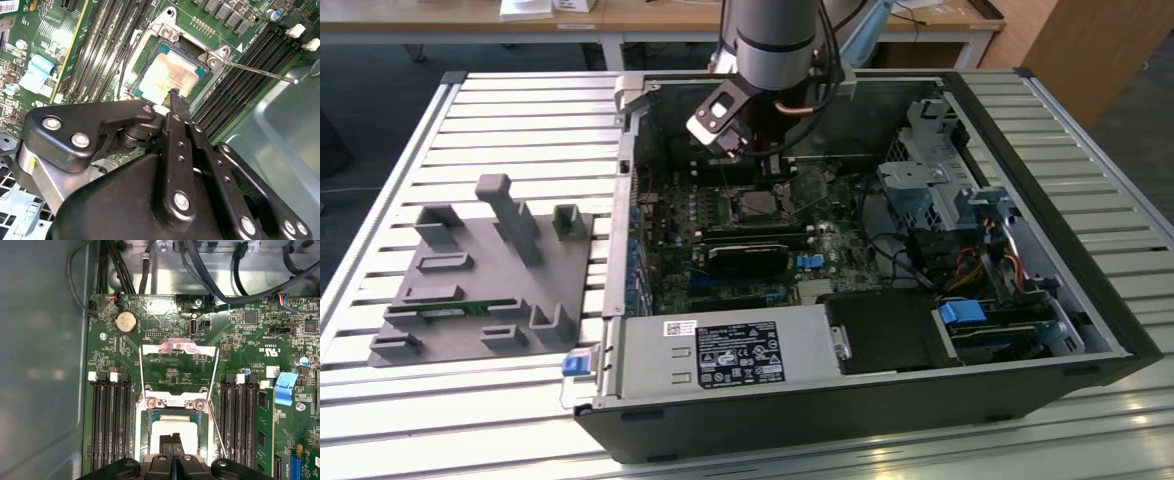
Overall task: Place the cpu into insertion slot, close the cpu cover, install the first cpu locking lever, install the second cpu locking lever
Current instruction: 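Close the cpu cover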
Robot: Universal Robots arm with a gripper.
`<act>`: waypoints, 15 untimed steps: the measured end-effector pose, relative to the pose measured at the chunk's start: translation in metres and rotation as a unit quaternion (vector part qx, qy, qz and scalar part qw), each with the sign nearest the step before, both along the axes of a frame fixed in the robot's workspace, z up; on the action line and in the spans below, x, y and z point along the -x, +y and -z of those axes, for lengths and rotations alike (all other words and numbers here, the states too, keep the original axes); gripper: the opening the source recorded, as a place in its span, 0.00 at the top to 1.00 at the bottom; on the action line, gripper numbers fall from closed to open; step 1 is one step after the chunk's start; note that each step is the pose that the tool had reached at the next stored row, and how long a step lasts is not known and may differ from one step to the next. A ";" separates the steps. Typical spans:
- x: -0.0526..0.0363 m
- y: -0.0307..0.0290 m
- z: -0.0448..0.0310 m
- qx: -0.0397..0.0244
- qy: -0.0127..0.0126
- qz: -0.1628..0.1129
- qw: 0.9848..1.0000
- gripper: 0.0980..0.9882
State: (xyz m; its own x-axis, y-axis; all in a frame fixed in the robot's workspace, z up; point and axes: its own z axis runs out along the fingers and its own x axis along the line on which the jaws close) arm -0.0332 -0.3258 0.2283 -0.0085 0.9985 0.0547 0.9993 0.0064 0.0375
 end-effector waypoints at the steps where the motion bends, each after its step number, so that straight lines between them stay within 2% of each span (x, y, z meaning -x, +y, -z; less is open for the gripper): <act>1: 0.0000 0.0000 -0.0004 0.000 0.000 0.000 1.000 0.99; 15: 0.0000 0.0005 -0.0052 0.000 0.000 0.000 1.000 0.99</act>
